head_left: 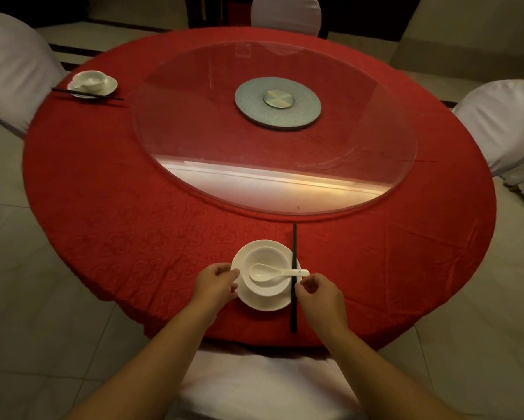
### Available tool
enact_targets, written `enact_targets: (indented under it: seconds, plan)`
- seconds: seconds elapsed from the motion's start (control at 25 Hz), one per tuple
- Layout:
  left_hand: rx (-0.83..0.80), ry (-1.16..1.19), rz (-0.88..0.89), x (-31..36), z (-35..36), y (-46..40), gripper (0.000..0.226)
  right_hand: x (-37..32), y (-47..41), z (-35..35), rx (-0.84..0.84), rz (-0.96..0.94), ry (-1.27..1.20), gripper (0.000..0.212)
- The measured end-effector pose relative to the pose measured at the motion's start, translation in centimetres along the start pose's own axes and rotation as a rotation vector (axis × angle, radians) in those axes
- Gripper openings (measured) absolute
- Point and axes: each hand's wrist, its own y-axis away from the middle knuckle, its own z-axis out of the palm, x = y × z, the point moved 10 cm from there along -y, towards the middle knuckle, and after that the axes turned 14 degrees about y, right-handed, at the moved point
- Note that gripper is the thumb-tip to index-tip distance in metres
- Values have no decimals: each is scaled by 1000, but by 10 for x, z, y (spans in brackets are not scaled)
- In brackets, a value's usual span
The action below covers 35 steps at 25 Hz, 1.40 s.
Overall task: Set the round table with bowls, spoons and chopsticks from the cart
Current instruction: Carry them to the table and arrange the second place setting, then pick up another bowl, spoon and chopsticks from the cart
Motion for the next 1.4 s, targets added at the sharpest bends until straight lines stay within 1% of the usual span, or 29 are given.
enact_targets:
  seconds: [0.12, 0.24, 0.32, 0.44, 0.6, 0.68, 0.8, 0.88, 1.0, 1.12, 1.24, 1.4]
  plan:
    - [68, -93, 118, 28, -35, 24, 22, -47, 8, -12, -17, -204, 32, 10]
    - [167, -186, 214, 55, -88, 68, 11, -117, 31, 0, -160, -483, 167, 8]
    - [233, -274, 258, 69, -130, 105, 8, -169, 58, 16, -257, -697, 279, 9]
    - [416, -404, 305, 83, -210, 175, 7, -253, 120, 41, -356, -1002, 365, 8]
    - [669, -535, 273, 87, -316, 271, 12, -353, 225, 72, -395, -1351, 390, 14]
    - [785, -543, 273, 86, -367, 317, 10, -392, 282, 94, -418, -1486, 426, 18]
    - [984, -472, 255, 75, -457, 387, 11, -444, 378, 138, -434, -1700, 479, 21]
    - [1097, -438, 233, 60, -525, 429, 11, -477, 448, 178, -458, -1811, 513, 22]
    - [1189, -441, 217, 50, -604, 466, 13, -518, 524, 220, -421, -1919, 546, 23]
    - [1288, -414, 207, 38, -703, 502, 14, -567, 611, 275, -403, -2008, 550, 18]
    - [1313, -388, 163, 30, -788, 522, 12, -615, 683, 323, -445, -2010, 549, 14]
    - [1341, -320, 95, 18, -876, 518, 17, -660, 743, 382, -533, -2010, 573, 21]
